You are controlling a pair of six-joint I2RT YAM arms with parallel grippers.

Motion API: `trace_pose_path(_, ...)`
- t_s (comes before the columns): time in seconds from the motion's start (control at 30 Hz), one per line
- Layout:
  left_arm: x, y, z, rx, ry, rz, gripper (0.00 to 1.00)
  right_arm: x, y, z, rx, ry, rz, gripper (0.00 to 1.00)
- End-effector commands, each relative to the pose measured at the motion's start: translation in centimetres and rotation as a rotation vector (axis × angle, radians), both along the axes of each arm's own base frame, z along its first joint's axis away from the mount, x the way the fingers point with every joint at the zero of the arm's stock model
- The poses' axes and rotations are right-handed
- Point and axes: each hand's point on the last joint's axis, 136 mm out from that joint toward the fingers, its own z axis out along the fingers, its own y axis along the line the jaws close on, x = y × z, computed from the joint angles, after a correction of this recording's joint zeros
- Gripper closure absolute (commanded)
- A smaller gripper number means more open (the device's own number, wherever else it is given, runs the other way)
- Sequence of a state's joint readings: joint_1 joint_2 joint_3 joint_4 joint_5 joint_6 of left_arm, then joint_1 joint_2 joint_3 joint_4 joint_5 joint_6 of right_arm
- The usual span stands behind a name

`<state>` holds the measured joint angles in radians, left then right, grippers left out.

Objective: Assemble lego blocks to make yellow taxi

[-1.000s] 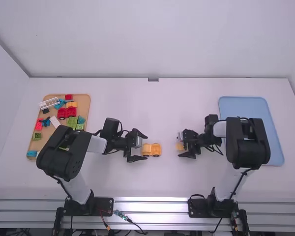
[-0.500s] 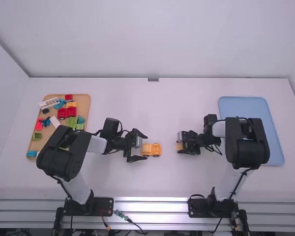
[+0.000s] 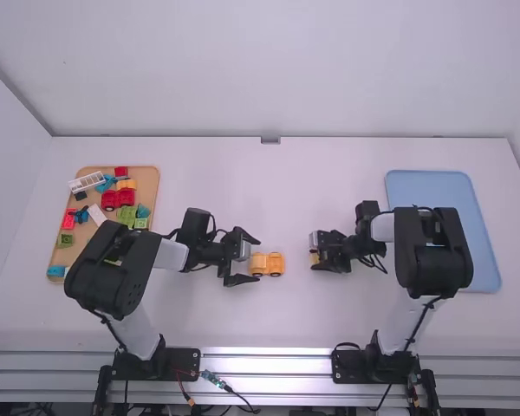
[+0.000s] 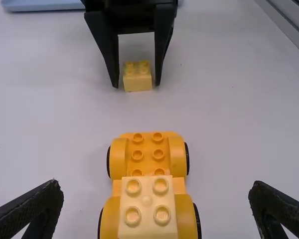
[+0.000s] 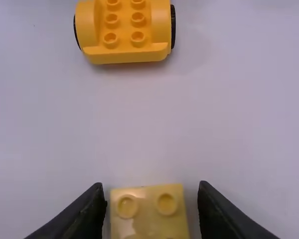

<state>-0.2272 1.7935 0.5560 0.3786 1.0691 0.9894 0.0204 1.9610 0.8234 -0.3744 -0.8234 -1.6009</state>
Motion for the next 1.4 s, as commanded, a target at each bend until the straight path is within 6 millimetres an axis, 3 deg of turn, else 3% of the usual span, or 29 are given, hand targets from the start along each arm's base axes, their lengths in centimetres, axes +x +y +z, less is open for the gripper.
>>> trace_pose_path(0.0,-0.7,-0.2,-0.4,-0.003,0.019,-0.017,0.01,-0.2,-0.2,-0.4,-0.010,0.020,-0.004,0.51)
trace_pose_path(0.07,-0.7,-0.2,-0.4,-0.003,0.019,-0.018,0.01,-0.3,-0.2,-0.4,-0.010,0.020,-0.004,0.57)
trace_pose_path(0.4,-0.7,-0.2,-0.4,-0.003,0.021,-0.017,0.01,0.0,-1.2,-0.3,-0.002,0.034,-0.046,0.57)
trace_pose_path(0.67,-0.7,-0.2,-0.4,-0.004,0.022,-0.018,0.01,-0.7,-1.3,0.5,0.054,0.008,-0.004,0.52)
trace_pose_path(0.9,-0.7,-0.2,-0.4,-0.003,0.021,-0.018,0.01,-0.7,-0.8,0.4,0.053,-0.003,0.015,0.65)
trace_pose_path(1.07,-0.7,-0.2,-0.4,-0.003,0.021,-0.018,0.01,-0.3,-1.1,0.4,0.050,0.011,-0.017,0.68)
trace_pose_path(1.17,-0.7,-0.2,-0.4,-0.003,0.021,-0.017,0.01,-0.3,-1.2,0.2,0.035,0.026,-0.029,0.64)
trace_pose_path(1.27,-0.7,-0.2,-0.4,-0.003,0.020,-0.017,0.01,-0.3,-1.3,0.2,0.035,0.026,-0.032,0.53)
trace_pose_path(1.37,-0.7,-0.2,-0.4,-0.003,0.020,-0.018,0.01,-0.2,-1.2,0.2,0.039,0.021,-0.031,0.53)
